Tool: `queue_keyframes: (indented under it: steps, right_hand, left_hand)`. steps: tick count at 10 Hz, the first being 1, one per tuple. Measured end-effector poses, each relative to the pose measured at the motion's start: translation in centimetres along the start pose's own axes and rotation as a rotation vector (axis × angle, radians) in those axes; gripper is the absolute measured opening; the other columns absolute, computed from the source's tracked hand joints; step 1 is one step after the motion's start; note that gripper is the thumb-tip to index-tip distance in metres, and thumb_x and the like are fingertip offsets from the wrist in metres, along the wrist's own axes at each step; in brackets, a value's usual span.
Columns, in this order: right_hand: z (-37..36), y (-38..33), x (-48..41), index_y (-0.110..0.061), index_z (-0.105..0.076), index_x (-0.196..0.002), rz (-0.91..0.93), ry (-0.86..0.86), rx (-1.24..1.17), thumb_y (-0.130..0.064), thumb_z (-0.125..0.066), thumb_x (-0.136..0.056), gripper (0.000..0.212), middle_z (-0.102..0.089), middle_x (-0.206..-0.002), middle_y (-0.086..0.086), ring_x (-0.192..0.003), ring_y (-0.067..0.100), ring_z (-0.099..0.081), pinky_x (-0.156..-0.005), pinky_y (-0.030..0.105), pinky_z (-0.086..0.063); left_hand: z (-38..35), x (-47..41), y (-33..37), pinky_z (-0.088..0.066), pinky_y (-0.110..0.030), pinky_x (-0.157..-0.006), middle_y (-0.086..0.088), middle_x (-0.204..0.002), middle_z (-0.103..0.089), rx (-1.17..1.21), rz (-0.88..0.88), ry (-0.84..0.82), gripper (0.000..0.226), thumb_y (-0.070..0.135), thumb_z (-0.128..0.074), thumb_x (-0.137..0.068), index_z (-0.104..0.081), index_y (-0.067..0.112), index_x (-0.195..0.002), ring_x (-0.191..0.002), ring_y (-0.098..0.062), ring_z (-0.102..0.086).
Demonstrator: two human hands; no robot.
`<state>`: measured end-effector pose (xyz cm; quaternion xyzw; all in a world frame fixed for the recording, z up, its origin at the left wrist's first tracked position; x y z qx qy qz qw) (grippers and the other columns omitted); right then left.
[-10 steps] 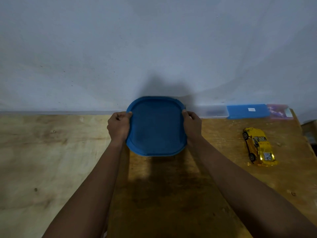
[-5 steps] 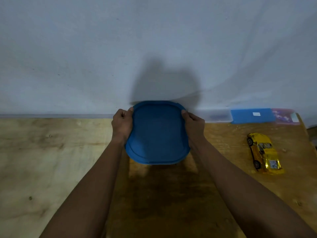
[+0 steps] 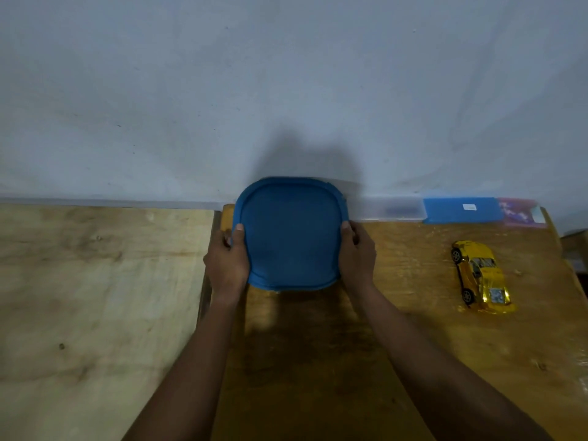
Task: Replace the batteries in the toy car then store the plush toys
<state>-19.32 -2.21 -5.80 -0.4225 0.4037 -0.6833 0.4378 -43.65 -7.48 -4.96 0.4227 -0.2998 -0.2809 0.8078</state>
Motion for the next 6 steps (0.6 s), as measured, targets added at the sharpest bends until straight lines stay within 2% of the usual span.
queue_keyframes:
  steps: [1,2,3,4,5,6]
  right_hand:
    - [-0.1,0.3,-0.6,-0.016,-0.073,-0.092,0.015,-0.004,-0.113,-0.033,-0.051,-0.101,0.029,-0.071,-0.082,-0.001,-0.075,0.010,-0.065,-0.059,0.029,-0.049]
    - [-0.1,0.3,-0.6,-0.013,-0.069,-0.074,0.063,0.012,-0.158,-0.024,-0.054,-0.100,0.032,-0.060,-0.063,-0.005,-0.059,0.006,-0.054,-0.050,0.020,-0.039]
    - [-0.2,0.3,-0.7,-0.011,-0.069,-0.073,0.069,0.014,-0.182,-0.023,-0.055,-0.100,0.032,-0.057,-0.060,-0.004,-0.056,0.006,-0.053,-0.048,0.021,-0.037]
    - [0.2,0.0,-0.2,-0.011,-0.076,-0.102,-0.021,0.009,-0.192,-0.033,-0.056,-0.099,0.030,-0.070,-0.079,-0.007,-0.072,0.002,-0.065,-0.054,0.016,-0.047]
    - [0.5,-0.3,-0.2,-0.019,-0.073,-0.096,-0.125,-0.120,-0.168,-0.046,-0.049,-0.100,0.036,-0.071,-0.082,-0.009,-0.072,0.004,-0.066,-0.052,0.018,-0.049]
    - [2.3,-2.3,0.4,-0.027,-0.067,-0.087,-0.041,-0.202,0.026,-0.051,-0.041,-0.100,0.037,-0.068,-0.081,-0.008,-0.072,0.006,-0.062,-0.063,0.026,-0.046]
  left_hand:
    - [-0.3,-0.8,-0.1,-0.040,-0.036,-0.059,-0.011,-0.069,-0.047,0.050,-0.035,-0.048,0.053,0.048,-0.049,-0.100,-0.046,0.000,-0.078,-0.063,-0.016,-0.045]
    - [-0.5,-0.9,-0.2,-0.036,-0.032,-0.057,-0.005,-0.067,-0.041,0.072,-0.016,-0.052,0.046,0.045,-0.051,-0.100,-0.042,0.009,-0.073,-0.061,-0.014,-0.040]
    - [-0.6,-0.8,-0.3,-0.035,-0.028,-0.056,-0.002,-0.066,-0.040,0.092,-0.007,-0.053,0.044,0.043,-0.052,-0.100,-0.042,0.010,-0.073,-0.061,-0.013,-0.039]
    - [-0.4,-0.5,0.0,-0.036,-0.029,-0.057,0.000,-0.066,-0.043,0.072,0.037,-0.051,0.044,0.047,-0.054,-0.098,-0.043,0.012,-0.073,-0.062,-0.013,-0.041]
    - [0.1,0.1,0.0,-0.040,-0.032,-0.063,0.000,-0.080,-0.054,0.078,0.129,-0.067,0.045,0.056,-0.054,-0.094,-0.052,0.012,-0.086,-0.076,-0.017,-0.051]
    - [1.4,1.9,0.5,-0.048,-0.038,-0.075,-0.002,-0.103,-0.058,0.091,0.172,0.118,0.052,0.060,-0.062,-0.085,-0.055,0.014,-0.107,-0.092,-0.022,-0.056]
Point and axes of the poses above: each hand's wrist, its own x-axis away from the middle knuckle, its own z-axis out of the back of the hand, y = z × x, the point moved 4 cm from there along -x, towards the middle knuckle
